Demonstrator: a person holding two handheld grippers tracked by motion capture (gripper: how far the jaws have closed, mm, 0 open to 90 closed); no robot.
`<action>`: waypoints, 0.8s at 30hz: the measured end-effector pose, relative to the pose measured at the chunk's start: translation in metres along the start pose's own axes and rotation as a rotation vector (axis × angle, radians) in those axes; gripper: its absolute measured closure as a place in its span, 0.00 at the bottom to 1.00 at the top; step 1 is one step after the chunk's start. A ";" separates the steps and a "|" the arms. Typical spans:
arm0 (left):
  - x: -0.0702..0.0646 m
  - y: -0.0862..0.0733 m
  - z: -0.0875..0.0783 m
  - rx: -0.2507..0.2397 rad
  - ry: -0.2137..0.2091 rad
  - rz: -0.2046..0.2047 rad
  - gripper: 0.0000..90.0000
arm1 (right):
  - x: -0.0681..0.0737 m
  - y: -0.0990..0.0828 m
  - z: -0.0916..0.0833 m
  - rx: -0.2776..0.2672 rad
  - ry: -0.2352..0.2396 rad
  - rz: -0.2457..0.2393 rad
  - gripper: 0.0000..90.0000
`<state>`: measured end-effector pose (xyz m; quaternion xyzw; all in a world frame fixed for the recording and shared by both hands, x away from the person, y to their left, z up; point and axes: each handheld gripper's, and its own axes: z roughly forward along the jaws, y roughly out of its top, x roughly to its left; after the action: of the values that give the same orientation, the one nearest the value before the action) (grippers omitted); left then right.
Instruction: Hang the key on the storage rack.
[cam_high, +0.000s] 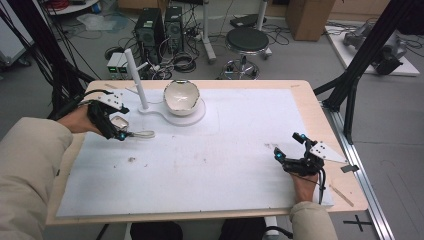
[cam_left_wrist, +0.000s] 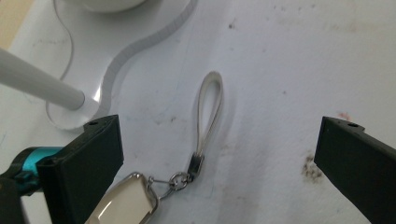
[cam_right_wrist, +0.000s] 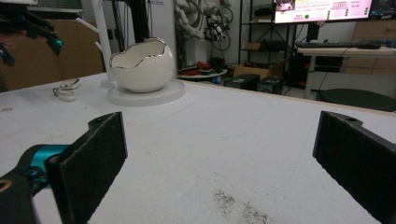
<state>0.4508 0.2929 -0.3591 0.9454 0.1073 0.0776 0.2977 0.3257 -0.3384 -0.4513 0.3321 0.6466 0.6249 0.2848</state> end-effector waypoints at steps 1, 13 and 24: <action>0.000 -0.001 0.002 0.020 0.001 0.006 0.02 | 0.000 0.000 0.000 0.000 -0.001 0.002 0.02; 0.005 -0.004 0.024 0.106 0.005 0.019 0.03 | 0.000 0.000 0.000 0.002 -0.003 0.004 0.02; 0.006 -0.006 0.041 0.173 0.001 0.032 0.09 | -0.001 0.000 0.000 0.003 -0.001 0.009 0.02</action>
<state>0.4642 0.2771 -0.3949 0.9692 0.0985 0.0734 0.2136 0.3258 -0.3390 -0.4513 0.3358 0.6460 0.6250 0.2815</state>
